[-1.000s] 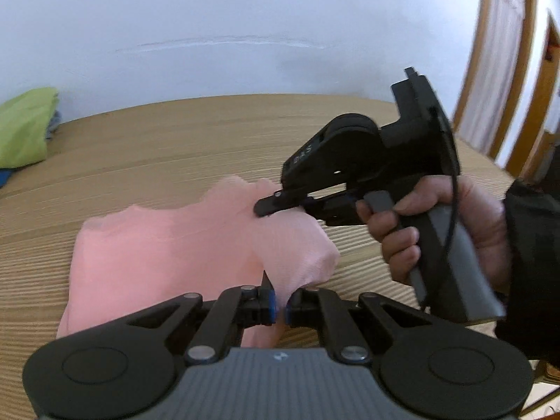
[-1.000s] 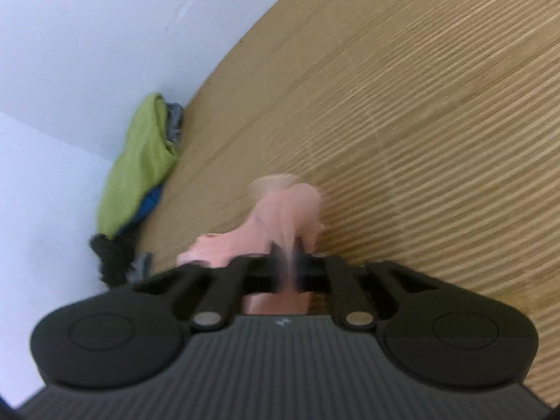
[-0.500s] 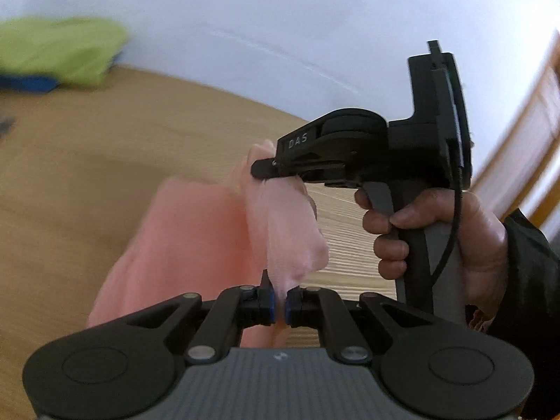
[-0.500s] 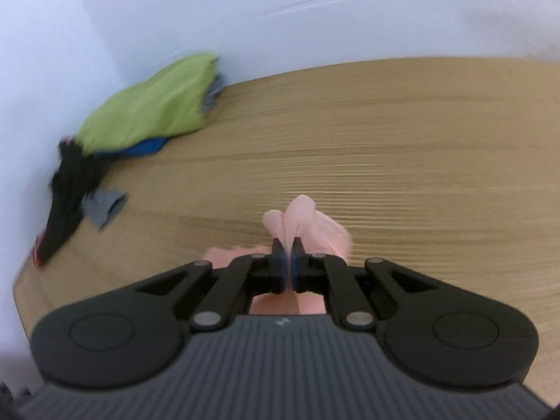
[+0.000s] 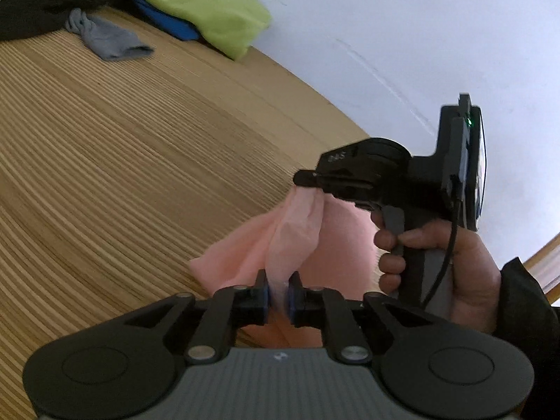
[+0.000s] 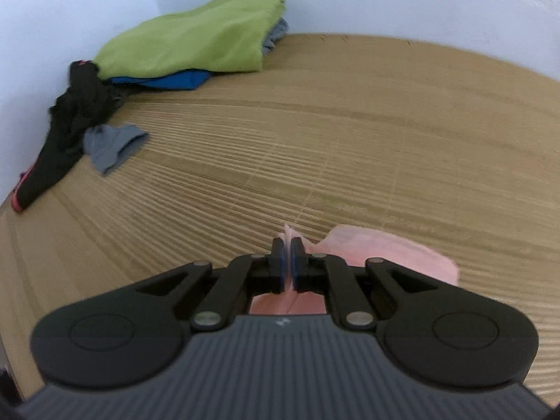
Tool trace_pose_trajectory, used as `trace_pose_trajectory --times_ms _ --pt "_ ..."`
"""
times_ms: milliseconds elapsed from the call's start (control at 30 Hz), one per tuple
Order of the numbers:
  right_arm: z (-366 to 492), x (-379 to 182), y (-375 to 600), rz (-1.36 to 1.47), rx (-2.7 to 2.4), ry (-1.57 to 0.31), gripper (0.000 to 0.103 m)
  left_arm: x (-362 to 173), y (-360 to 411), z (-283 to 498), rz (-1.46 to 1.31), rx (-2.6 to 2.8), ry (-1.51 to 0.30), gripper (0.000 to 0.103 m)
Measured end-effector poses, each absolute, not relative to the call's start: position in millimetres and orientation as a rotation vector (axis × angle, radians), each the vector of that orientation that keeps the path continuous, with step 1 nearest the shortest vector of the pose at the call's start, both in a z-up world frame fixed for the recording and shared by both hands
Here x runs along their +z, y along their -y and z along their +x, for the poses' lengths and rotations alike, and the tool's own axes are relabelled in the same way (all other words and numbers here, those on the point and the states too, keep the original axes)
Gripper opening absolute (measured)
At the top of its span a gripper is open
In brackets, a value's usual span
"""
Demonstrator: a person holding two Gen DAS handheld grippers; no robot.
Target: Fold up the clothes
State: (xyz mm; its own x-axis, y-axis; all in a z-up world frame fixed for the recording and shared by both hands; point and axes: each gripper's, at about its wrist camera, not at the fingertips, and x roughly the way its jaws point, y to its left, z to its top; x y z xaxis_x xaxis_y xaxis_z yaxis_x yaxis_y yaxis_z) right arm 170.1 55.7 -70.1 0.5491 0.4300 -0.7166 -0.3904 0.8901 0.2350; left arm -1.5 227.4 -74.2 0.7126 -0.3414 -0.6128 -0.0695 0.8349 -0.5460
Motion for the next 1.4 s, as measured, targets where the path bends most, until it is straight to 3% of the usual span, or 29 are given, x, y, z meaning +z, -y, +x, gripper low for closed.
trace_pose_trajectory --times_ms 200,300,400,567,1100,1400 --pt "178 -56 -28 0.285 0.460 -0.819 0.035 -75 -238 3 -0.583 -0.158 -0.798 0.014" --pt "170 -42 -9 0.251 0.483 -0.756 0.046 -66 -233 5 -0.519 -0.160 -0.793 0.019" --pt "161 -36 1 0.122 0.508 -0.717 0.045 -65 -228 18 -0.444 -0.136 -0.817 0.022" --pt "165 -73 -6 -0.179 0.414 -0.800 0.044 -69 -231 42 -0.362 -0.111 -0.845 0.022" --pt "104 -65 26 -0.149 0.401 -0.967 0.045 -61 -222 104 -0.142 -0.202 -0.869 0.028" --pt "75 -34 5 -0.143 0.402 -0.701 0.045 -24 -247 78 -0.214 -0.147 -0.796 0.031"
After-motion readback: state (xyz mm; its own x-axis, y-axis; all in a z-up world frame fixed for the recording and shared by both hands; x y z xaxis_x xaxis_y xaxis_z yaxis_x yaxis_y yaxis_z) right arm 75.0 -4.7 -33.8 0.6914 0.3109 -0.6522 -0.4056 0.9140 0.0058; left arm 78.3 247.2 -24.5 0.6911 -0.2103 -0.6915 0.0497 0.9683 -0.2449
